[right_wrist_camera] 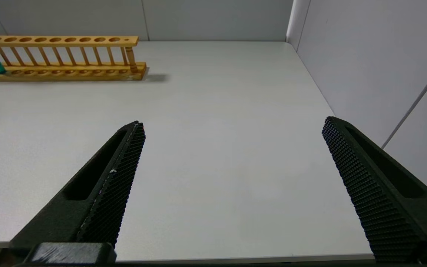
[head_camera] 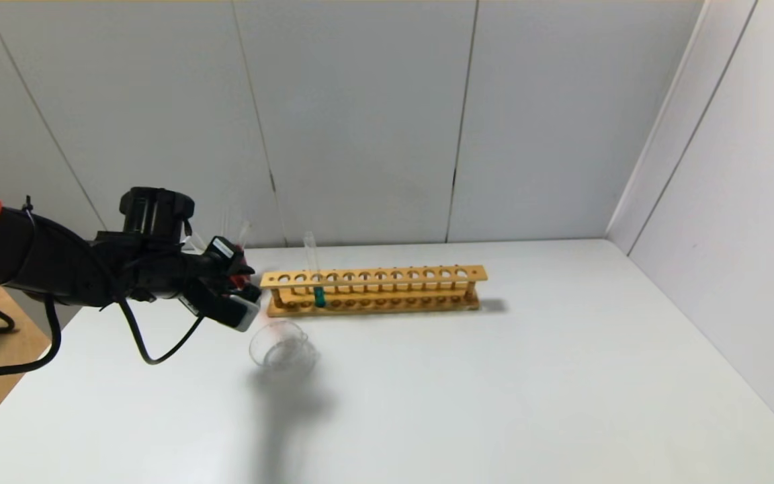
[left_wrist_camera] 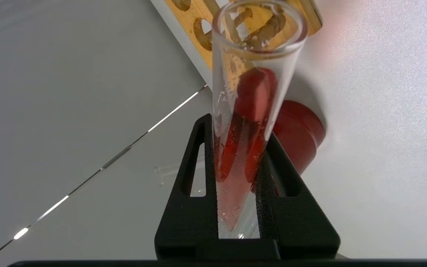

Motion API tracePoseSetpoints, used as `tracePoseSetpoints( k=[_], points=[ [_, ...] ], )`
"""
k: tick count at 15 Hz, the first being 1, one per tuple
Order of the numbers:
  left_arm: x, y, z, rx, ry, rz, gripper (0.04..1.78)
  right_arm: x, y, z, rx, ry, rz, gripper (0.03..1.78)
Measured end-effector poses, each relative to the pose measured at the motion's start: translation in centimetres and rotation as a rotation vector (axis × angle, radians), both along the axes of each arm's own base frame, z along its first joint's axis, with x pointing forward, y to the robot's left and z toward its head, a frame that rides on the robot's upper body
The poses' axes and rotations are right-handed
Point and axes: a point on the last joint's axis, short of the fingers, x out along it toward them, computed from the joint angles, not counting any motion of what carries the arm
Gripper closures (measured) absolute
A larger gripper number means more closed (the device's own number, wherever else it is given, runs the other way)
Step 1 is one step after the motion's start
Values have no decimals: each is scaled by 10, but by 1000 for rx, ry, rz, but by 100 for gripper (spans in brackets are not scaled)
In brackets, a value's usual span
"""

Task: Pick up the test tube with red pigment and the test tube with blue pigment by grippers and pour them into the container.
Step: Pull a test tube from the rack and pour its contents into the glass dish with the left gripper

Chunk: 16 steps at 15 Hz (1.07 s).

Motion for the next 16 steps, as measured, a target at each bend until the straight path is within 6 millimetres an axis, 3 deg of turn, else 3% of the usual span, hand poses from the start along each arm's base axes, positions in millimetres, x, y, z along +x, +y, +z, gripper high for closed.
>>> tracePoseSetpoints(
  k=[16],
  points=[
    [5,0,-1,33,-48,-23,149,0,0,0,0,0,0,6]
  ],
)
